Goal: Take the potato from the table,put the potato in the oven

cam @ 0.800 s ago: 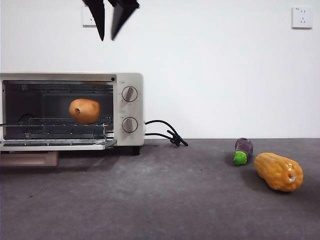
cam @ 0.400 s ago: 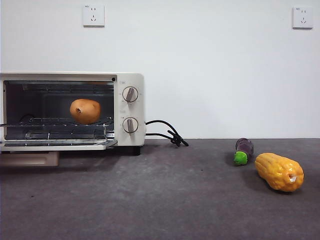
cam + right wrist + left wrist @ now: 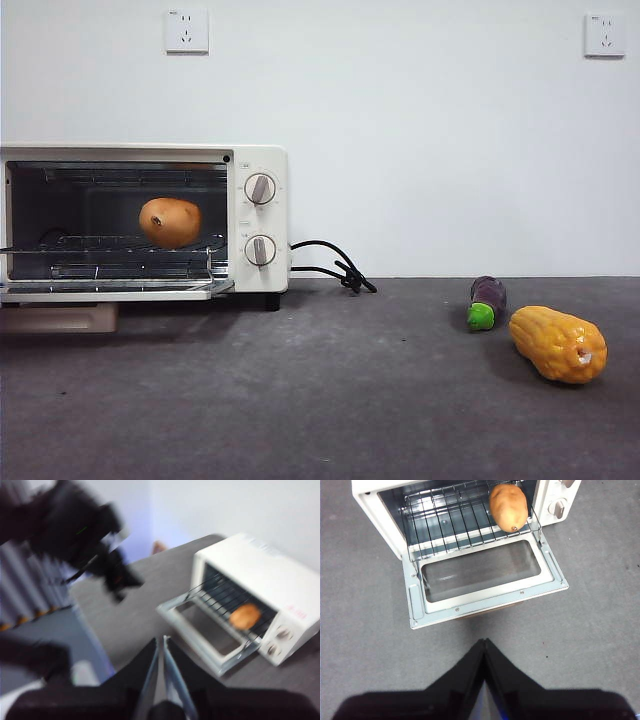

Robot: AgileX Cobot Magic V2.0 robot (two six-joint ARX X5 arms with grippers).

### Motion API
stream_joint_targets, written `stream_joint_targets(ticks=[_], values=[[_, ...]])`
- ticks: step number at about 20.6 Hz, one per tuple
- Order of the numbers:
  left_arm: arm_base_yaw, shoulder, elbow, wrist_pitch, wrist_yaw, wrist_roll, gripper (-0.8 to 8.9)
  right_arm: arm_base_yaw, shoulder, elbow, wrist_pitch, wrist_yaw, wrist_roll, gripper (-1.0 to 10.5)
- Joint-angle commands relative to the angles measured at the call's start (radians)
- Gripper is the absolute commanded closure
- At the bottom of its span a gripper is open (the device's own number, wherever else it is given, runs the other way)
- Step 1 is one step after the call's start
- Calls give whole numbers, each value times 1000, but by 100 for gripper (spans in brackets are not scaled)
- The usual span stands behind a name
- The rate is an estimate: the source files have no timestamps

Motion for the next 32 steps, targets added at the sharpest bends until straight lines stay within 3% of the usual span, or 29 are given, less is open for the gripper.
stream_joint_targets(ticks=[1, 4, 7, 11, 15, 20, 23, 26, 32], values=[[21, 26, -5, 35, 3, -14, 822, 53, -182, -253, -23, 71, 60, 918], [119, 86, -16, 61, 76, -5, 822, 83, -430, -595, -23, 232, 176, 917], [280, 163, -61, 116, 201, -3, 823, 84, -629, -855, -23, 329, 364, 917], [523, 296, -159, 233, 443, -40, 822, 84, -811, -1055, -23, 458, 546, 917], [648, 442, -268, 443, 560, -107, 822, 84, -838, -1154, -23, 582, 663, 917], [771, 629, -281, 667, 609, -222, 822, 89, -829, -1315, -23, 634, 916, 919], [822, 755, -281, 729, 726, -246, 822, 91, -821, -1424, -23, 606, 1048, 958], [832, 835, -281, 670, 735, -194, 822, 121, -813, -1469, -23, 526, 1091, 958], [785, 845, -281, 541, 725, -123, 822, 225, -812, -1458, -23, 526, 1039, 958]])
